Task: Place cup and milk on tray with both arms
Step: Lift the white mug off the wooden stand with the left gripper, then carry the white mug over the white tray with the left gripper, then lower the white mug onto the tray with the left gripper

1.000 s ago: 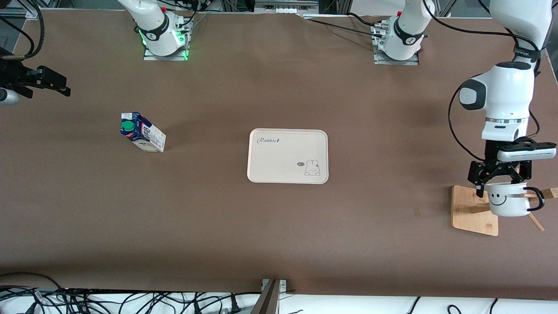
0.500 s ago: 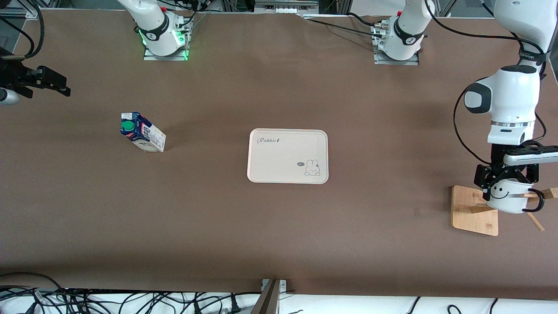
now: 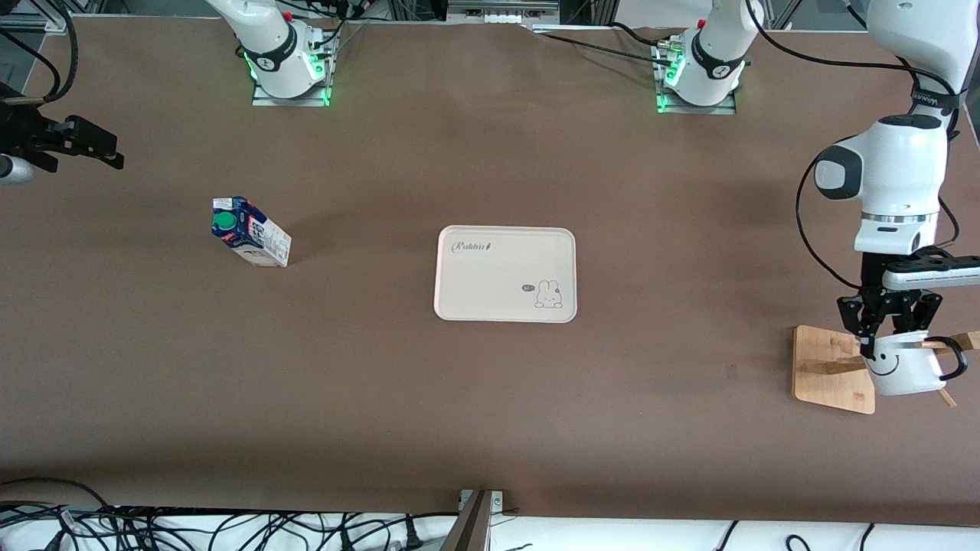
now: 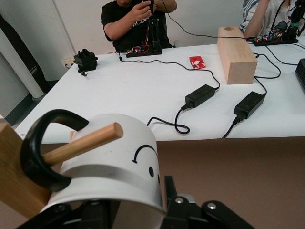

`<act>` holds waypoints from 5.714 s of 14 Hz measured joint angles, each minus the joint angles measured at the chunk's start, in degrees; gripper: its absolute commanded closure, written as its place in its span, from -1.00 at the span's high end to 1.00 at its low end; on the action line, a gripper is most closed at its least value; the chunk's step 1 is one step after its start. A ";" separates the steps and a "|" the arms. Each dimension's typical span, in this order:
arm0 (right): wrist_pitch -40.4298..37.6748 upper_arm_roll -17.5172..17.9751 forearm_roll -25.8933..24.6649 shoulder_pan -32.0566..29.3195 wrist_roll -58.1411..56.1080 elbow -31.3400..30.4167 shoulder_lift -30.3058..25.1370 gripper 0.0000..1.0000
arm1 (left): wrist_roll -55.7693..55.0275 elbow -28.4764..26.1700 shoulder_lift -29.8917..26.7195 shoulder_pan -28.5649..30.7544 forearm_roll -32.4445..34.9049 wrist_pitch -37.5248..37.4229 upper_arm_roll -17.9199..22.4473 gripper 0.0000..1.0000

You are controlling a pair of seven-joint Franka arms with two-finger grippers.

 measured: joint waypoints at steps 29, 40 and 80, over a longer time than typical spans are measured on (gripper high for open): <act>-0.01 0.00 0.04 -0.01 0.00 0.00 0.00 1.00 | -25.18 5.61 -8.49 -4.08 0.01 -58.51 -20.52 -1.00; -0.02 -0.01 0.04 -0.01 0.00 0.00 0.01 1.00 | -31.49 19.26 -2.63 -15.25 0.01 -79.05 -21.11 -1.00; 0.01 -0.01 0.04 -0.01 0.00 0.01 0.51 1.00 | -32.57 35.02 20.39 -28.44 0.53 -83.47 -21.07 -1.00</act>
